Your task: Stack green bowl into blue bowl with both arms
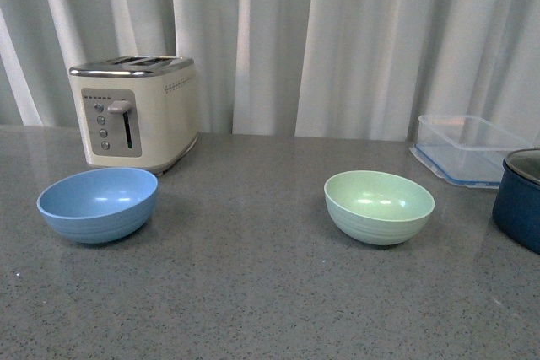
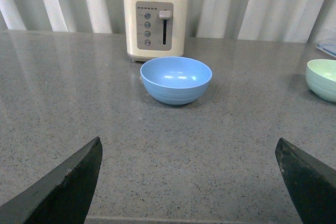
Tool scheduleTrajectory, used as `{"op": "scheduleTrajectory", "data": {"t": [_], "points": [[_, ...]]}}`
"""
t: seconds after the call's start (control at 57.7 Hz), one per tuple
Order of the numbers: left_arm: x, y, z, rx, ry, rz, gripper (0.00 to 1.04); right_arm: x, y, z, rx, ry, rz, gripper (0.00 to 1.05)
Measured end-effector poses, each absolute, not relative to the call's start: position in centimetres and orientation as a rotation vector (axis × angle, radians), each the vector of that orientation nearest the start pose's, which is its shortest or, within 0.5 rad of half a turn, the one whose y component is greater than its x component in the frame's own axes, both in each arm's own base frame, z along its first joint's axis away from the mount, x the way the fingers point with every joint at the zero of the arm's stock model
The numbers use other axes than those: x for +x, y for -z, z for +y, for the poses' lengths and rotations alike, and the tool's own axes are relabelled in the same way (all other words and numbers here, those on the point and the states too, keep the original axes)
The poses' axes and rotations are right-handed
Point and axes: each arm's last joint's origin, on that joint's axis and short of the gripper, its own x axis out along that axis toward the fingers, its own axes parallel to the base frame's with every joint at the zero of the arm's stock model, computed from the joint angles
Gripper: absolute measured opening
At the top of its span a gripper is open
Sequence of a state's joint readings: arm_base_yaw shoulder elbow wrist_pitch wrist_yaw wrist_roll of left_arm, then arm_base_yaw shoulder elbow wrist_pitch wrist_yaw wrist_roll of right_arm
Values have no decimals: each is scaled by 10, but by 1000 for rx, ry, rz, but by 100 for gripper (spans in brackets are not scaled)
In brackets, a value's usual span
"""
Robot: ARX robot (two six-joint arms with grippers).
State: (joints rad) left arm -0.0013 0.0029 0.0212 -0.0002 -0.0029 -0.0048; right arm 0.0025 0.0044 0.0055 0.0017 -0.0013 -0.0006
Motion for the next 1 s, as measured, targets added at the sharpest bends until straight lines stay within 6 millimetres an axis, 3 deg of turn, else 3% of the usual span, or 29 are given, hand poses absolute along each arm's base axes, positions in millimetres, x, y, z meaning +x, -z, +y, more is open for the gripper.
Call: {"op": "scheduleTrajectory", "data": {"t": [0.589, 0.641, 0.71, 0.866, 1.005], "points": [[97, -170, 0, -4, -2, -18, 98, 98, -165, 0, -1, -3, -3, 95], [99, -171, 1, 15, -92, -5, 98, 98, -165, 0, -1, -3, -3, 95], [105, -183, 5, 39, -173, 3, 98, 98, -165, 0, -1, -3, -3, 95], [131, -232, 17, 53, -228, 49, 98, 98, -165, 0, -1, -4, -3, 95], [170, -262, 26, -11, -200, 185, 98, 98, -165, 0, -1, -4, -3, 95]]}}
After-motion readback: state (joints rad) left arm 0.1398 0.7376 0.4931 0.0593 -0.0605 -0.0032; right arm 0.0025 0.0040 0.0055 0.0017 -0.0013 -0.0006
